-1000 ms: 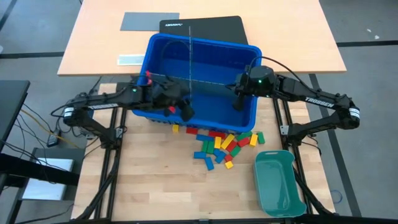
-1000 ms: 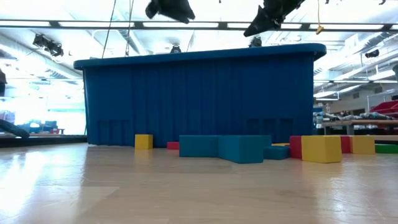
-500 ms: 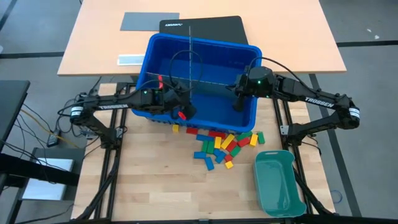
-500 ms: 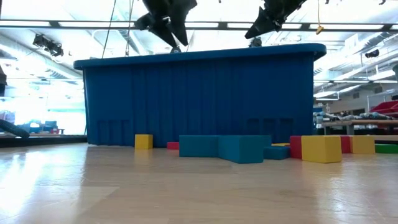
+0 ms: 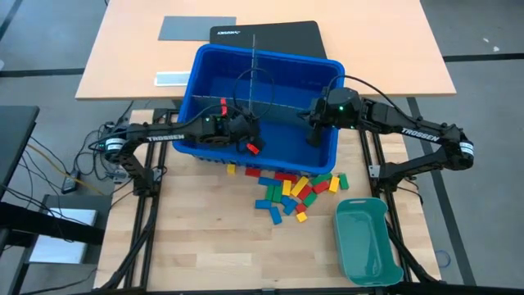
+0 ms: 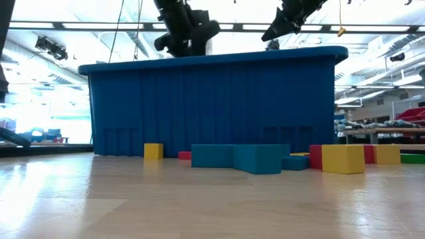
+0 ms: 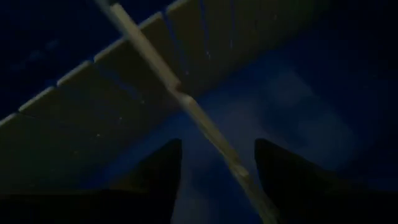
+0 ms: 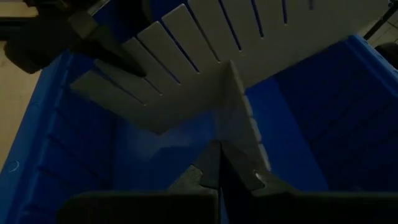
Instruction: Sort Items/Unsort Items
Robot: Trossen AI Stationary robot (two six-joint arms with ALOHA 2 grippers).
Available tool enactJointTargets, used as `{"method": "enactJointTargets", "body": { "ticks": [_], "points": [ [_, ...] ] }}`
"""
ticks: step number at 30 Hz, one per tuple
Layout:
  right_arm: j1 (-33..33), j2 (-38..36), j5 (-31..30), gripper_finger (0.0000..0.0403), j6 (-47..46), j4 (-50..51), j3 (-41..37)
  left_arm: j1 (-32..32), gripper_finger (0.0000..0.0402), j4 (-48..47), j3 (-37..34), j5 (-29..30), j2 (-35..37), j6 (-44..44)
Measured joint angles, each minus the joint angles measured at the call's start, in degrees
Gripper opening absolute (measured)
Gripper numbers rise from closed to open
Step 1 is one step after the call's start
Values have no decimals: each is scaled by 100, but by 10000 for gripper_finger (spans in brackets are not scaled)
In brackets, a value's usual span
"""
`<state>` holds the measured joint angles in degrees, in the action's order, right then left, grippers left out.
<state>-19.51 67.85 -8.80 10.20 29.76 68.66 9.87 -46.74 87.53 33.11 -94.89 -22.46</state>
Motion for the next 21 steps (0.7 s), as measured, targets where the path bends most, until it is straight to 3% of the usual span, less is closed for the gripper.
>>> {"method": "enactJointTargets", "body": {
  "ticks": [7,15,21],
  "points": [
    [0,0,0,2,39,-4,0,-81,19,-367,232,133,120,295],
    [0,2,-4,3,42,-110,0,-83,6,-1566,1287,27,81,258],
    [0,2,-13,2,87,-381,-2,-66,4,-1751,1389,-43,81,-214]
  ]
}}
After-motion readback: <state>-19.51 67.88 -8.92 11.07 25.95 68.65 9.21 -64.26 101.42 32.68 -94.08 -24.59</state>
